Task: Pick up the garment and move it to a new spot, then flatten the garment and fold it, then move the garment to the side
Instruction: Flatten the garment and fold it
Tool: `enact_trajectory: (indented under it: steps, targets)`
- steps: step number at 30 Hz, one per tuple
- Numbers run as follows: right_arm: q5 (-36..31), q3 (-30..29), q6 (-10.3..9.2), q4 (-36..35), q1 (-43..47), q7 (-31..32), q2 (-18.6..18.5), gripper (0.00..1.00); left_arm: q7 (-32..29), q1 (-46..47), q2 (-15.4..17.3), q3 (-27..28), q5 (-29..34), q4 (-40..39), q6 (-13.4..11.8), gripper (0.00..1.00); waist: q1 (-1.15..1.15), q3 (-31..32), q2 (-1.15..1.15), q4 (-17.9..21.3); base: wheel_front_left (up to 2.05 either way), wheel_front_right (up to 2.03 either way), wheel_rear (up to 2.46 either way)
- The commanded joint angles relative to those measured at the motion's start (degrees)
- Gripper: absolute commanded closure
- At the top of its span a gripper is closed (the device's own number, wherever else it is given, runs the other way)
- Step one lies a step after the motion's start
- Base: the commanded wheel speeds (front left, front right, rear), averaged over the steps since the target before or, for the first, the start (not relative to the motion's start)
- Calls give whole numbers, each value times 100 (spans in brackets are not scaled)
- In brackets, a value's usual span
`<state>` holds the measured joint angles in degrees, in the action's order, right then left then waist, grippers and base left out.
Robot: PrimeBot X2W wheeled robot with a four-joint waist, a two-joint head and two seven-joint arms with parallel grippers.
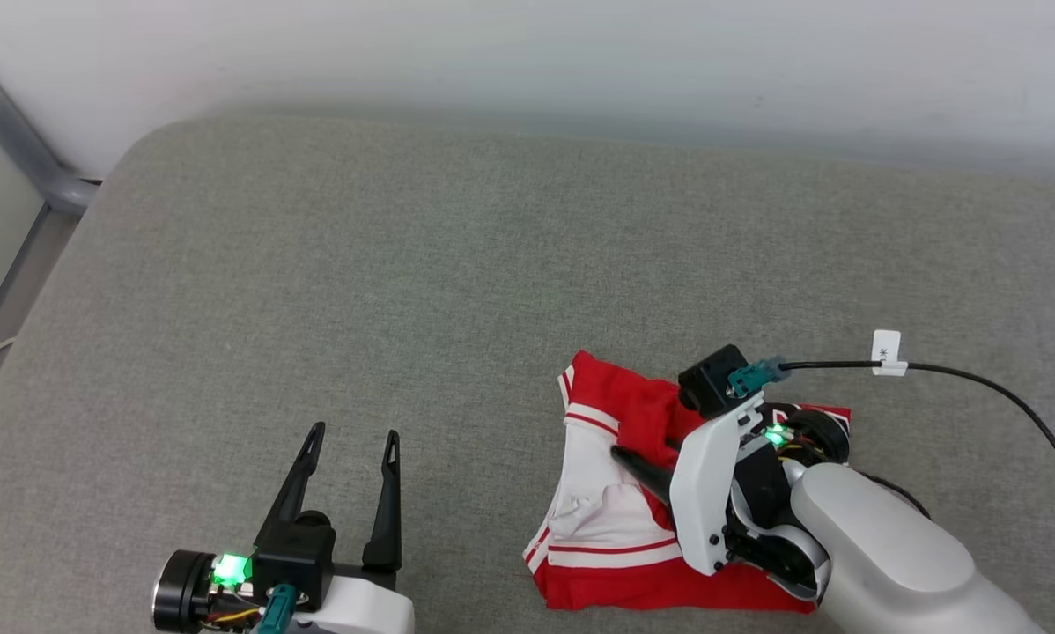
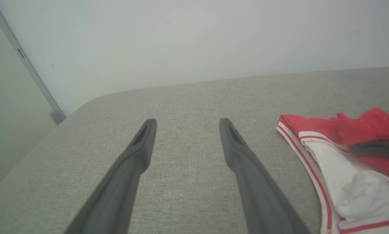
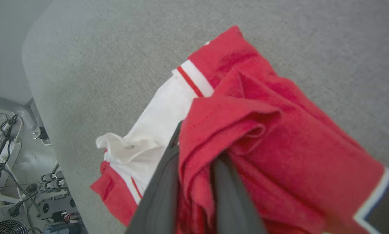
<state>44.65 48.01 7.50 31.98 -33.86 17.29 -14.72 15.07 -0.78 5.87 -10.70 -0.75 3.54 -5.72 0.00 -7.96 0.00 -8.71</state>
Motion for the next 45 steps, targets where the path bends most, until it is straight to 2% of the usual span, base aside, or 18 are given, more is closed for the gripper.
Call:
enact_trajectory:
  steps: [1,8,9,10,15,21,26,29,36,45]
  targets:
    - [32,18,-3,-131,-87,-198,-55,0,11,-61,16,26,-5,3,-16,0,0,86,0,60,0,0,0]
    - [-142,-370,-4,-864,116,-1105,-531,0,11,-211,59,74,11,-30,-26,0,0,339,0,276,0,0,0]
    - [-416,-816,-4,-1141,261,-1545,-766,0,11,-296,84,90,22,-70,-42,0,0,422,0,385,0,0,0]
    - [-588,-989,-4,-1210,317,-1705,-839,0,11,-315,98,100,24,-83,-28,0,0,443,0,419,0,0,0]
    - [-1344,-1978,-4,-1465,823,-2410,-878,0,11,-379,151,134,17,-114,-24,0,0,564,0,578,0,0,0]
    - [-2378,-3150,-4,-1745,1663,-2974,-605,0,11,-478,178,167,1,-122,-35,0,0,745,0,720,0,0,0]
    - [-3092,-3973,-4,-2130,2402,-3182,-192,0,11,-534,170,195,-41,-150,-10,0,0,834,0,776,0,0,0]
    - [-3303,-4333,-4,-2387,2814,-3225,157,0,11,-596,172,220,-59,-185,-2,0,0,876,0,796,0,0,0]
    - [-3652,-4850,-4,-2929,3525,-3250,745,0,11,-726,188,283,-63,-261,-15,0,0,973,0,810,0,0,0]
    - [-3763,-4874,-4,-3029,4058,-3253,1075,0,11,-833,197,262,-19,-357,4,0,0,1058,0,758,0,0,0]
